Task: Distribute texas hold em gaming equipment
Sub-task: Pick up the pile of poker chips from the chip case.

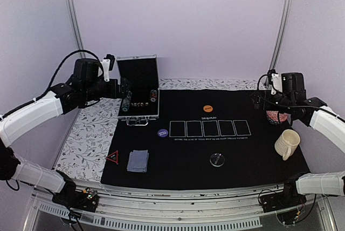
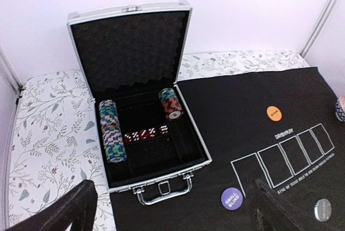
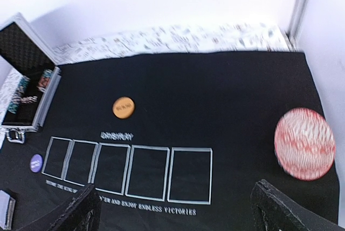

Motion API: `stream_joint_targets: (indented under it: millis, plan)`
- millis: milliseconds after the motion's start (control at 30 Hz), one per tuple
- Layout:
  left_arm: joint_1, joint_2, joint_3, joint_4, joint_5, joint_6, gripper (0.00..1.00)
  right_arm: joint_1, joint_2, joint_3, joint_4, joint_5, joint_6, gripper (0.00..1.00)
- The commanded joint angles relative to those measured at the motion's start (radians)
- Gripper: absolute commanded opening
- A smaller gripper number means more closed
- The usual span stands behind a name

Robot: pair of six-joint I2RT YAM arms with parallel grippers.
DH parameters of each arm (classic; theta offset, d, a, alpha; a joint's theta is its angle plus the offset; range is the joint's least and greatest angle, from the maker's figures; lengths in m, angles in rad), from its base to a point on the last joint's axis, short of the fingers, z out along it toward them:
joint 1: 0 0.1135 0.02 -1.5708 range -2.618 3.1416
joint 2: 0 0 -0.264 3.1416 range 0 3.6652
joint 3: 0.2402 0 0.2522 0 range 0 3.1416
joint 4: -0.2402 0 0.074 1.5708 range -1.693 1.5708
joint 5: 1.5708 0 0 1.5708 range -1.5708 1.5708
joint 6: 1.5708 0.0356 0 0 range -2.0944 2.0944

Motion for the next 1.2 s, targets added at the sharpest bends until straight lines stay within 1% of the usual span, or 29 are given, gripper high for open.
stream_joint_targets:
  millis: [0,100,167,233,500,633,733,833,967,1000,1167]
  plan:
    - [0.052,-0.035,-0.095,0.058,-0.072,-0.024,0.98,-0.004,0.012,0.030,0.047,-0.026,-0.098,0.99]
    - [0.082,-0.049,-0.124,0.086,-0.076,-0.039,0.98,-0.010,0.005,-0.063,0.165,-0.009,-0.115,0.99]
    - [0.111,-0.050,-0.132,0.096,-0.039,-0.055,0.98,-0.018,0.004,-0.086,0.235,-0.059,-0.102,0.99]
    - [0.127,-0.045,-0.136,0.090,-0.031,-0.065,0.98,-0.019,0.008,-0.079,0.264,-0.076,-0.106,0.99]
    - [0.129,-0.019,-0.136,0.076,-0.012,-0.056,0.98,-0.020,0.059,0.052,0.126,-0.077,-0.146,0.99]
    - [0.129,-0.008,-0.117,0.062,0.013,-0.060,0.98,-0.020,0.063,0.070,0.118,-0.053,-0.162,0.99]
    - [0.135,-0.007,-0.137,0.078,0.024,-0.068,0.98,-0.021,0.049,-0.010,0.191,0.000,-0.149,0.99]
    - [0.156,0.010,-0.151,0.080,0.046,-0.084,0.98,-0.021,0.030,-0.082,0.277,-0.007,-0.103,0.99]
    - [0.178,0.048,-0.133,0.068,0.067,-0.089,0.98,-0.021,-0.019,-0.210,0.469,-0.015,-0.065,0.99]
    - [0.182,0.072,-0.128,0.049,0.036,-0.079,0.98,-0.021,-0.044,-0.262,0.535,-0.012,-0.078,0.99]
    - [0.187,0.120,-0.091,0.022,0.021,-0.034,0.98,-0.021,-0.098,-0.337,0.570,-0.035,-0.149,0.99]
